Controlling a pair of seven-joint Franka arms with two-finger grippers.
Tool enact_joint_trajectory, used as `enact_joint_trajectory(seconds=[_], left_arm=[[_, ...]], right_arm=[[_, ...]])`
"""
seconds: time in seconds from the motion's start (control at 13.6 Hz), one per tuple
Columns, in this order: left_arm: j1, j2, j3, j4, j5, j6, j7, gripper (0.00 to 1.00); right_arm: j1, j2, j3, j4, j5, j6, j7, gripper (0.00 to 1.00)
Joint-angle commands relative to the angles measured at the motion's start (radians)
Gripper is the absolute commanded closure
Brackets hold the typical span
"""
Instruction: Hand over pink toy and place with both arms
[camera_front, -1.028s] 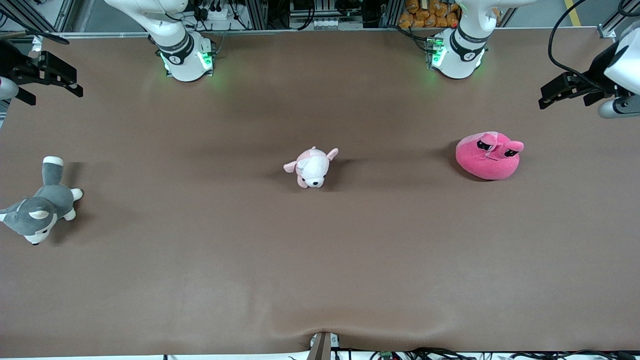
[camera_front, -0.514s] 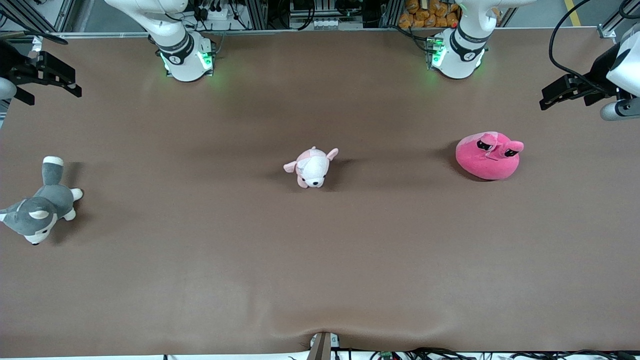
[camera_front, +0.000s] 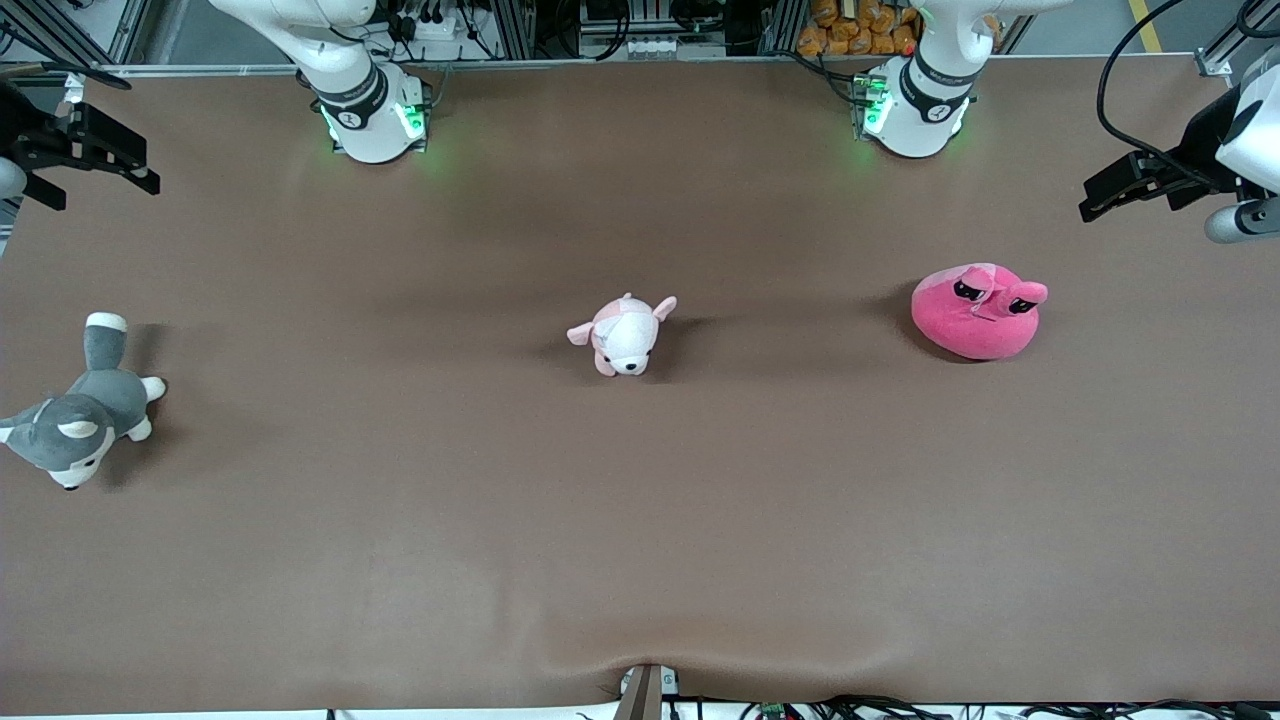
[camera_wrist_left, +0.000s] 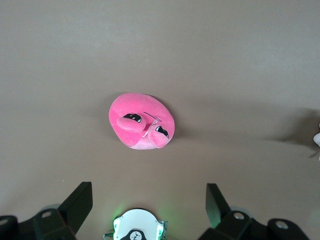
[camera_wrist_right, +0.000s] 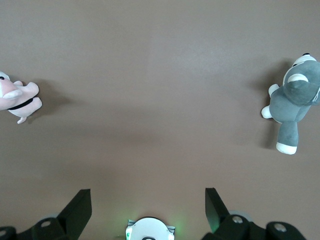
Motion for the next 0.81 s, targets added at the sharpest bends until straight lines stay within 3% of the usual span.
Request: enact_joint_trajectory(seconds=[0.0, 0.73], left_arm=[[0.003, 0.003, -0.006, 0.014, 0.018, -0.023, -0.022, 0.00], [0.035, 0.004, -0.006, -0.019, 0.023, -0.023, -0.054, 0.00]], right_arm=[[-0.028, 0.009, 0.015, 0.022, 0.021, -0.014, -0.017, 0.00], [-0.028, 0.009, 0.015, 0.021, 0.021, -0.015, -0.019, 0.00]])
